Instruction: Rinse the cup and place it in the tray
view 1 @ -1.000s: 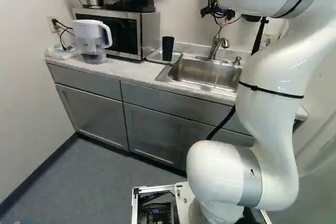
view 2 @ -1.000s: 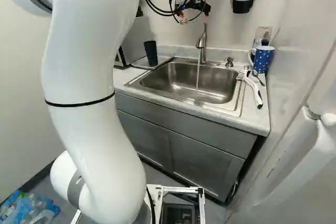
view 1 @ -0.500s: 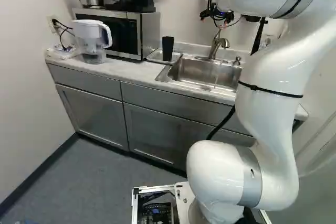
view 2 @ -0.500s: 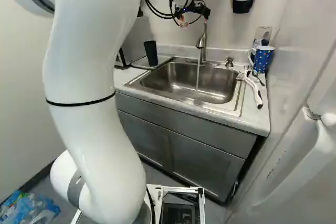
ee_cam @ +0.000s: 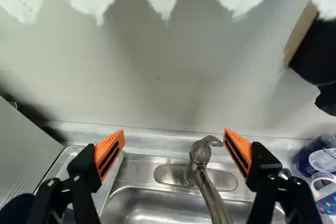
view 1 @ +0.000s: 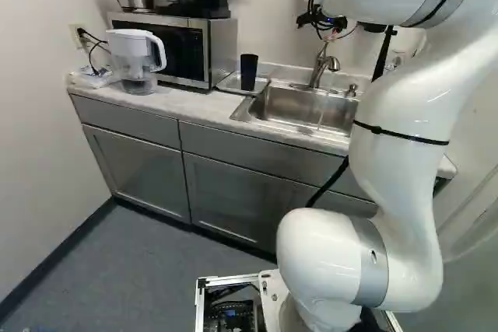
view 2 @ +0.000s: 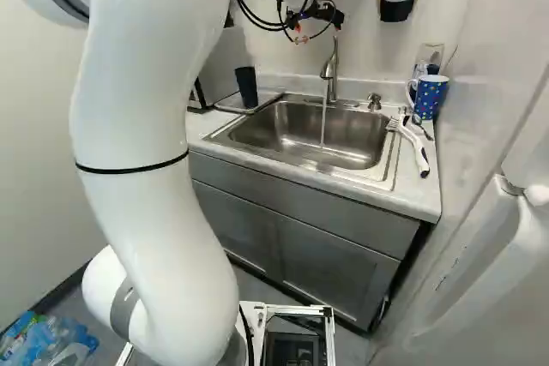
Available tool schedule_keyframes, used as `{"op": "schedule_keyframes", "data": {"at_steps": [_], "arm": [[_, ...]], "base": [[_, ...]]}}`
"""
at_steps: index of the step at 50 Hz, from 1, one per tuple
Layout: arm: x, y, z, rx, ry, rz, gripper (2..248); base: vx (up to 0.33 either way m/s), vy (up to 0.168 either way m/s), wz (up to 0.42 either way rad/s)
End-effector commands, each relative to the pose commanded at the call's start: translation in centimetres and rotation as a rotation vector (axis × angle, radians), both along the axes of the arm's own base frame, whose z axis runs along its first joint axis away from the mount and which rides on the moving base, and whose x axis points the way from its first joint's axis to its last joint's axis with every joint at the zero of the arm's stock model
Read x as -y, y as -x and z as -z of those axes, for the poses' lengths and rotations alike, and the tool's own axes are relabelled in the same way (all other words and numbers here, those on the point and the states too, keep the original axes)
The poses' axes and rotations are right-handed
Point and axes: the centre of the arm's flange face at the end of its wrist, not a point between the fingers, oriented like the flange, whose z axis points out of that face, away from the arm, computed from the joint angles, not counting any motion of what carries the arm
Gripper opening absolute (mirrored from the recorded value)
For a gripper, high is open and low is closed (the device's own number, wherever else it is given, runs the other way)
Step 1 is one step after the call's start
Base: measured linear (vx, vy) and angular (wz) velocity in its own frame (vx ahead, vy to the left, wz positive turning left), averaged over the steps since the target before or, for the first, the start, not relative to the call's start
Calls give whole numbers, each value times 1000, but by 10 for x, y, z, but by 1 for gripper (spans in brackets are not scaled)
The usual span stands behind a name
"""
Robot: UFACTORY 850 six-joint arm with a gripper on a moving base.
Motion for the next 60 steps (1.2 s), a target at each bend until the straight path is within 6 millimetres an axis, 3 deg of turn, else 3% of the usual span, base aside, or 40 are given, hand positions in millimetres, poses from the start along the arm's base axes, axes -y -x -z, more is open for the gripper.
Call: {"op": "schedule_keyframes", "data": {"at_steps": [46,60], "arm": [[1,-8,-1,19,6,-2,247],[1,-14,11,0,0,-4,247]], "base": [[0,0,0],[0,0,0]]}}
